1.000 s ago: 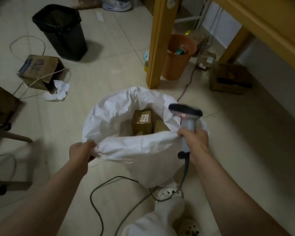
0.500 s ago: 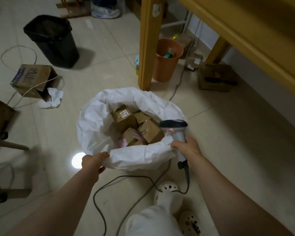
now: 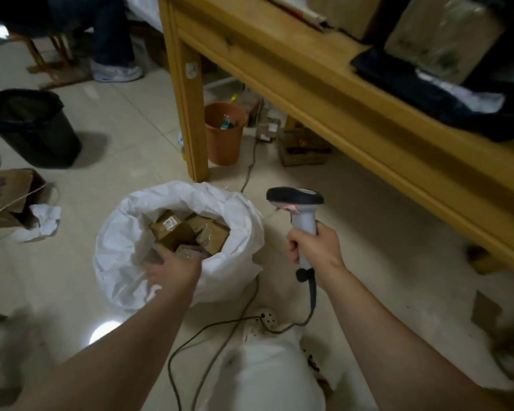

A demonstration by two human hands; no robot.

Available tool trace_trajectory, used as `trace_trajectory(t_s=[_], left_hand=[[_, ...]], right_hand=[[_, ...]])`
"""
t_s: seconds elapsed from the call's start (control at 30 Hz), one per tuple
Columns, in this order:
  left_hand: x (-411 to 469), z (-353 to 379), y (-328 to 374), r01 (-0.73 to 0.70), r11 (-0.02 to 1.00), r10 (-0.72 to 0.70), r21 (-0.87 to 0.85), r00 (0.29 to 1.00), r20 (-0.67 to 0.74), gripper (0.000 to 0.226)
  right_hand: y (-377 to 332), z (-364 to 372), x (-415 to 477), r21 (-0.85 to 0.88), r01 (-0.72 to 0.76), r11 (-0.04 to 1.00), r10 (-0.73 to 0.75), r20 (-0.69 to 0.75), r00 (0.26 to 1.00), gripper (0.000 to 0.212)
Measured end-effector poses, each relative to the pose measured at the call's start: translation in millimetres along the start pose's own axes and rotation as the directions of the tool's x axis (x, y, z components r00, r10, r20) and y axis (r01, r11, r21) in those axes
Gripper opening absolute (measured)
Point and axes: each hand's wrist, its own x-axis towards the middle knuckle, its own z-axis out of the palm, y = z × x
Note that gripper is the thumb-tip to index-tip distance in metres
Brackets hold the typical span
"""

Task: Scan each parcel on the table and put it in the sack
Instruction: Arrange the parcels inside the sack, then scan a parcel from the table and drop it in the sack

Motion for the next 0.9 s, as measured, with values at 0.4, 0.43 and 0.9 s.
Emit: trace_trajectory(t_s=[0.4,0.43,0.9], left_hand=[[-212.2,-49.1,167.4,-0.937,0.344,0.936,0.065,0.347,0.051,0.077],[-226.6,-53.8,177.0,-0.95,0.307,0.95,0.06,0.309,0.045,0.074],[-386.1,-69.4,301.0,-0.904,0.288,0.956,-0.317,0.252,0.148,0.05]], right_hand=[[-94.7,-114.6,-151.5,0.531,0.085,0.843,-0.095,-0.009,0.995,0.009],[-102.4,-126.5,-161.2,0.543,0.111,0.832,-0.119,-0.021,0.993,0.007],[-156.4,-259.1,-228.5,0.547,0.515,0.66,-0.298,-0.439,0.848,0.01]])
